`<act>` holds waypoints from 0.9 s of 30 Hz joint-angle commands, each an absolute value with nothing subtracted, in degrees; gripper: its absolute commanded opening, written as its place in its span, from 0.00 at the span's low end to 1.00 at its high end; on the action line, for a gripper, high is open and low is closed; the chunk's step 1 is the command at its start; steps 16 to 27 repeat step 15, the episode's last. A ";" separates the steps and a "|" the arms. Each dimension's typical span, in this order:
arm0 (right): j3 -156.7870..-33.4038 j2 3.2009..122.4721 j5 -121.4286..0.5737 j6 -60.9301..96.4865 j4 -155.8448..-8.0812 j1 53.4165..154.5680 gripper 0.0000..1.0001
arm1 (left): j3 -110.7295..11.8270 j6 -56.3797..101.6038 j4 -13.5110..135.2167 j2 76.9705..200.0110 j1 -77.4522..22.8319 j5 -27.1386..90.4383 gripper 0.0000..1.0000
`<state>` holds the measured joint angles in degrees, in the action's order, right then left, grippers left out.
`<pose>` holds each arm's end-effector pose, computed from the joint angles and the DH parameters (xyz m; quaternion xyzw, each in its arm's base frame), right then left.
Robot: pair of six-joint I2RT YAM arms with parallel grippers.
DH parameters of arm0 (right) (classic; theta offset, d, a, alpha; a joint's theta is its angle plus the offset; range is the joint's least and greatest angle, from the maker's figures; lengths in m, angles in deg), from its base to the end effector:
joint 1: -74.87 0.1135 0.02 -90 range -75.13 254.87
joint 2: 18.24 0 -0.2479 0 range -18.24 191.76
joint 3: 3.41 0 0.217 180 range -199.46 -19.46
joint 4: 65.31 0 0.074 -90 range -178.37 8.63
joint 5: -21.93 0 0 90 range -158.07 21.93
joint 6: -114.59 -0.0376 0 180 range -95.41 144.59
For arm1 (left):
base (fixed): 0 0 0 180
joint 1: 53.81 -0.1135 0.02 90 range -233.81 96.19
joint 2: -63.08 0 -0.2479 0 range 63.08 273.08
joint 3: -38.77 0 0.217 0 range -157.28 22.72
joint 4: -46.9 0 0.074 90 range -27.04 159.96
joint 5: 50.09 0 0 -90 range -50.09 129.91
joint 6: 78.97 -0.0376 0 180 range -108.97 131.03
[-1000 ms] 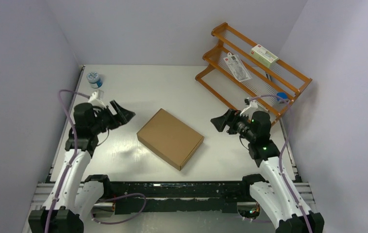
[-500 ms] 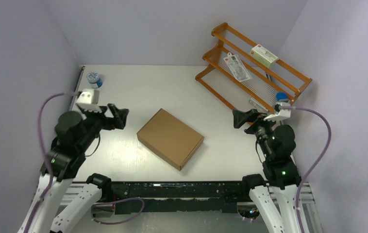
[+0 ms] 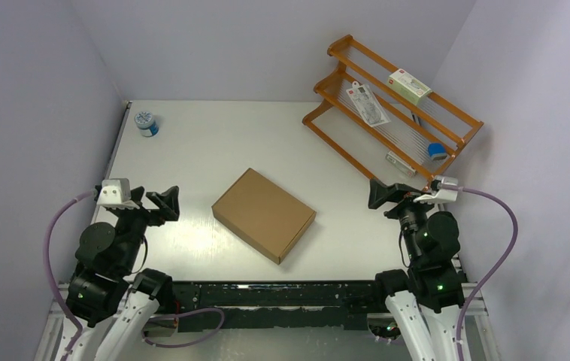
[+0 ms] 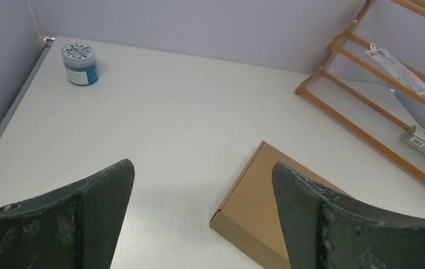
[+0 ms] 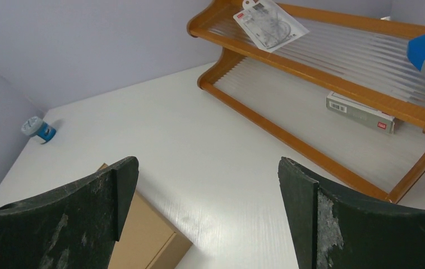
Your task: Fold the paper box
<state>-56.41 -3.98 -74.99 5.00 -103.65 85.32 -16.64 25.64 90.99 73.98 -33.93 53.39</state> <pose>0.0601 0.0065 0.3111 0.0987 0.6977 0.1425 0.6951 0.0424 -0.0060 0.3133 -0.0510 0.7027 -0.1300 0.6976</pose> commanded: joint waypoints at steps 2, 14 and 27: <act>-56.41 -3.39 -76.32 5.84 -104.03 85.85 1.00 | -17.27 25.73 89.58 74.39 -33.77 57.02 0.97; -55.88 -4.12 -73.66 7.23 -102.95 85.85 1.00 | -16.32 25.28 88.87 74.99 -35.23 54.98 0.97; -56.08 -4.05 -74.18 6.98 -103.09 85.85 1.00 | -16.24 25.21 88.68 75.15 -35.26 54.67 0.97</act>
